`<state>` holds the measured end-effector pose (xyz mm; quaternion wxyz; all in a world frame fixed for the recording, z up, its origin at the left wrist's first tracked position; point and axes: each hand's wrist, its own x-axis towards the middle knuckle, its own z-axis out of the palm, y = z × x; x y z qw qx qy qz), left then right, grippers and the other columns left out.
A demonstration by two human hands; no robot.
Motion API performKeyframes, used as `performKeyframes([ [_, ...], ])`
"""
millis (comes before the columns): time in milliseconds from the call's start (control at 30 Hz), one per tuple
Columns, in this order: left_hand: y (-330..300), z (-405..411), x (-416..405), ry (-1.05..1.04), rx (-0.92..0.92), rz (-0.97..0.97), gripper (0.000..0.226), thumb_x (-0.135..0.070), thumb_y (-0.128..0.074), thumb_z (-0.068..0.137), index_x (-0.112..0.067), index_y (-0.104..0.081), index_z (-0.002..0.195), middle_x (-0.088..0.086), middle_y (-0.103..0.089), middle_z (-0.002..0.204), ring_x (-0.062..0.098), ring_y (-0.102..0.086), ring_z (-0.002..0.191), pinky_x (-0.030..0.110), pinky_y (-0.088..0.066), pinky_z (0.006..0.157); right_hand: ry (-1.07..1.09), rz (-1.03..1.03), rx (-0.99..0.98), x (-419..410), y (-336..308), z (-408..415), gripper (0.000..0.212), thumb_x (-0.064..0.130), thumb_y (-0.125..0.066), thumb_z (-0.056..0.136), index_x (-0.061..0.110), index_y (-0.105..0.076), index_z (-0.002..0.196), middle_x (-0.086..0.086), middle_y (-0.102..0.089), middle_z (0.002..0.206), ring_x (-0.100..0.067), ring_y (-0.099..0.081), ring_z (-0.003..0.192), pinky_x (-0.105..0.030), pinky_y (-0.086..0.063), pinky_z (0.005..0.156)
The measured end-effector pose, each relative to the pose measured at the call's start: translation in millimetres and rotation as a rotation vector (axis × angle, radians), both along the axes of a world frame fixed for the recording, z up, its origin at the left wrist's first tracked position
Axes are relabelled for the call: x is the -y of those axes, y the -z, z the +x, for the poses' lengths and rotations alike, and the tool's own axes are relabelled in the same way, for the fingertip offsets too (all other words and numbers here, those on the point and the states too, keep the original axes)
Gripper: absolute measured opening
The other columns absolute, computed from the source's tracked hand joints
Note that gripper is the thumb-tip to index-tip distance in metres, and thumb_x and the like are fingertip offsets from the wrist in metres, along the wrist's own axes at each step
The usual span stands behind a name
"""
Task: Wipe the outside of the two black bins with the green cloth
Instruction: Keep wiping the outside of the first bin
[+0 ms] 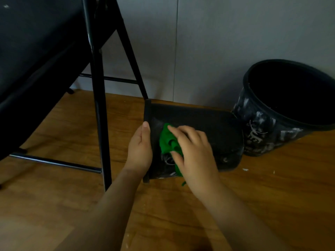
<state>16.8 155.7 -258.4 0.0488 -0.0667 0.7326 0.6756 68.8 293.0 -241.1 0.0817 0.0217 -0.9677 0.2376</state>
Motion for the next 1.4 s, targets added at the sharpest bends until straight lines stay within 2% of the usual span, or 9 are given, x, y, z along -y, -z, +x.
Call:
performKeyframes([
  [233, -4, -1, -2, -0.012, 0.030, 0.020, 0.040, -0.043, -0.031, 0.105, -0.021, -0.059, 0.087, -0.007, -0.064, 0.073, 0.005, -0.064, 0.069, 0.019, -0.050, 0.063, 0.259, -0.034, -0.019, -10, -1, -14, 0.061, 0.028, -0.058, 0.086, 0.029, -0.039, 0.144, 0.005, -0.045, 0.137, -0.020, -0.039, 0.127, -0.042, -0.043, 0.102],
  [333, -3, -2, -1, 0.007, 0.010, 0.019, 0.045, -0.044, -0.031, 0.105, -0.014, -0.062, 0.094, 0.006, -0.066, 0.084, 0.018, -0.066, 0.079, 0.029, -0.054, 0.073, 0.068, -0.020, -0.015, 6, -4, -10, 0.063, 0.028, -0.059, 0.085, 0.031, -0.038, 0.144, 0.007, -0.043, 0.138, -0.019, -0.036, 0.128, -0.039, -0.040, 0.104],
  [400, 0, -1, 0, 0.015, -0.012, 0.009, 0.046, -0.043, -0.030, 0.105, -0.012, -0.064, 0.099, 0.007, -0.069, 0.090, 0.017, -0.068, 0.085, 0.025, -0.054, 0.074, -0.064, 0.023, 0.004, 3, -6, -7, 0.063, 0.027, -0.059, 0.085, 0.032, -0.038, 0.145, 0.009, -0.043, 0.139, -0.018, -0.036, 0.128, -0.037, -0.039, 0.103],
  [600, -2, 0, 0, 0.011, 0.083, 0.085, 0.043, -0.047, -0.032, 0.104, -0.020, -0.066, 0.100, 0.003, -0.072, 0.094, 0.018, -0.070, 0.094, 0.032, -0.055, 0.084, 0.204, -0.009, -0.013, -5, -6, -18, 0.061, 0.028, -0.060, 0.087, 0.029, -0.039, 0.145, 0.005, -0.044, 0.139, -0.020, -0.037, 0.128, -0.042, -0.041, 0.104],
  [767, -2, 1, 2, 0.049, 0.069, 0.127, 0.049, -0.041, -0.031, 0.106, -0.004, -0.062, 0.115, 0.023, -0.065, 0.107, 0.020, -0.066, 0.094, 0.030, -0.053, 0.083, -0.115, 0.028, -0.004, 13, -13, -12, 0.062, 0.026, -0.059, 0.086, 0.032, -0.039, 0.144, 0.009, -0.043, 0.138, -0.016, -0.036, 0.127, -0.036, -0.038, 0.102],
  [967, -4, -1, 3, 0.053, 0.156, 0.142, 0.045, -0.049, -0.034, 0.103, -0.018, -0.065, 0.114, 0.006, -0.073, 0.106, 0.018, -0.070, 0.100, 0.037, -0.055, 0.091, 0.157, -0.011, 0.000, -1, -17, -32, 0.058, 0.027, -0.059, 0.091, 0.028, -0.038, 0.145, 0.006, -0.044, 0.141, -0.020, -0.037, 0.129, -0.040, -0.040, 0.104],
  [1167, -2, 0, 5, 0.083, 0.126, 0.134, 0.048, -0.045, -0.030, 0.105, -0.013, -0.065, 0.116, 0.011, -0.070, 0.109, 0.021, -0.068, 0.104, 0.035, -0.053, 0.091, -0.147, -0.025, 0.074, 10, -26, -29, 0.056, 0.028, -0.057, 0.092, 0.035, -0.036, 0.144, 0.013, -0.040, 0.142, -0.013, -0.033, 0.129, -0.034, -0.036, 0.104],
  [1267, -2, 2, 4, 0.074, 0.153, 0.130, 0.045, -0.047, -0.032, 0.104, -0.019, -0.067, 0.109, 0.003, -0.074, 0.102, 0.012, -0.071, 0.094, 0.024, -0.055, 0.077, -0.047, -0.019, 0.062, -3, -24, -37, 0.054, 0.027, -0.057, 0.092, 0.031, -0.038, 0.143, 0.009, -0.043, 0.141, -0.016, -0.037, 0.129, -0.037, -0.040, 0.104],
  [1400, -4, 3, 4, 0.067, 0.166, 0.119, 0.047, -0.047, -0.031, 0.104, -0.018, -0.067, 0.109, 0.006, -0.074, 0.103, 0.017, -0.071, 0.098, 0.033, -0.055, 0.087, 0.041, 0.041, 0.034, 8, -23, -35, 0.056, 0.029, -0.057, 0.092, 0.031, -0.037, 0.144, 0.008, -0.041, 0.142, -0.018, -0.035, 0.129, -0.037, -0.037, 0.102],
])
